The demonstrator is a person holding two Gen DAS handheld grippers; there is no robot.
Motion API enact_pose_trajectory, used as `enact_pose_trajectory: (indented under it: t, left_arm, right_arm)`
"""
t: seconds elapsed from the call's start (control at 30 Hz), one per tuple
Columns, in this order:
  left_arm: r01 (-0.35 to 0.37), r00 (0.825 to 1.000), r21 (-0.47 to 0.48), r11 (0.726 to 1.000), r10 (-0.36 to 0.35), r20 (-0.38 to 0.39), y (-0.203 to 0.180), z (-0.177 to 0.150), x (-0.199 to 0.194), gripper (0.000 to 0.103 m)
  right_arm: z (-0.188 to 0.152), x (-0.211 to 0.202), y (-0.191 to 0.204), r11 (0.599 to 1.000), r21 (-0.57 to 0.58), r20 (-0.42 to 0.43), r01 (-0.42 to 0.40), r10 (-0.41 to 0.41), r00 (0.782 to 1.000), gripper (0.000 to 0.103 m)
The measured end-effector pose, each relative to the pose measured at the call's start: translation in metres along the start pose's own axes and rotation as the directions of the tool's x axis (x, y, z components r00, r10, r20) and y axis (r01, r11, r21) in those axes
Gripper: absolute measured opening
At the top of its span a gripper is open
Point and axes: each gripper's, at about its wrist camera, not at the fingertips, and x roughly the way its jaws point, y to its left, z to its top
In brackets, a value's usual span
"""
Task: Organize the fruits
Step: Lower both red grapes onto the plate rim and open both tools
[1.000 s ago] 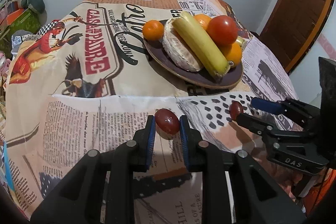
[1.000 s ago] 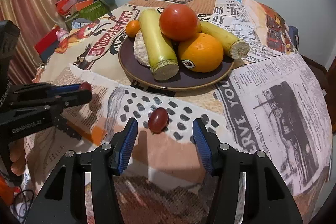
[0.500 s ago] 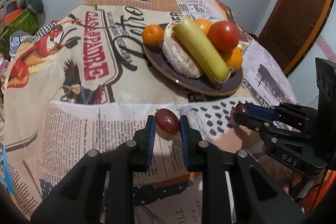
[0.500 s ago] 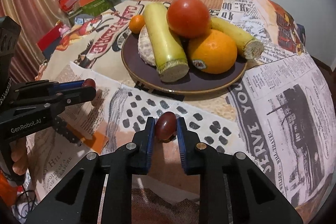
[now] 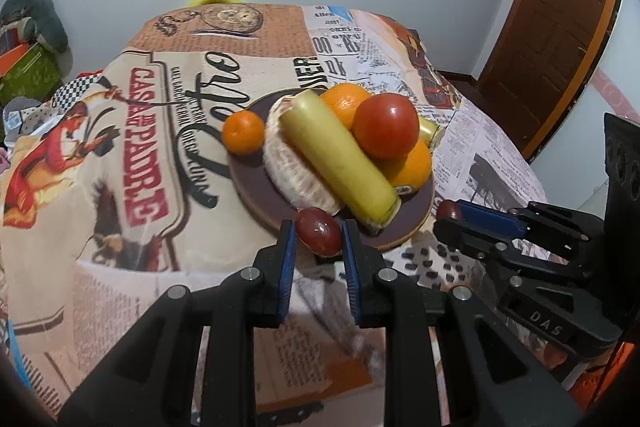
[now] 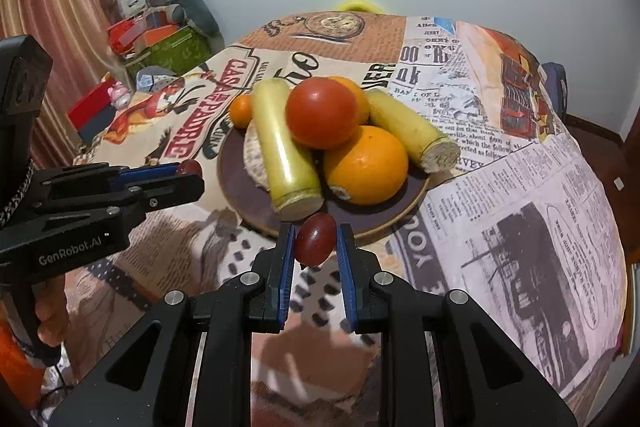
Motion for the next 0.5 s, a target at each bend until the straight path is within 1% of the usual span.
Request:
enact_pose_trajectory:
  t: [0.3, 0.5]
  left_arm:
    - [0.006, 1.0, 0.019, 1.0, -0.005, -0.027, -0.005, 0.008, 0.025, 0.022]
    - [0.012, 0.999, 0.012, 1.0, -0.011, -0.04, -0.003, 0.007, 0.032, 0.023]
  right_arm:
    - [0.004, 0.014, -0.011, 1.0, 0.004, -0.001, 0.009, -0.009, 1.0, 0.019]
    - [0.002, 0.022, -0.015, 1.0, 0.015, -0.013, 0.004, -0.004, 1.0, 0.019]
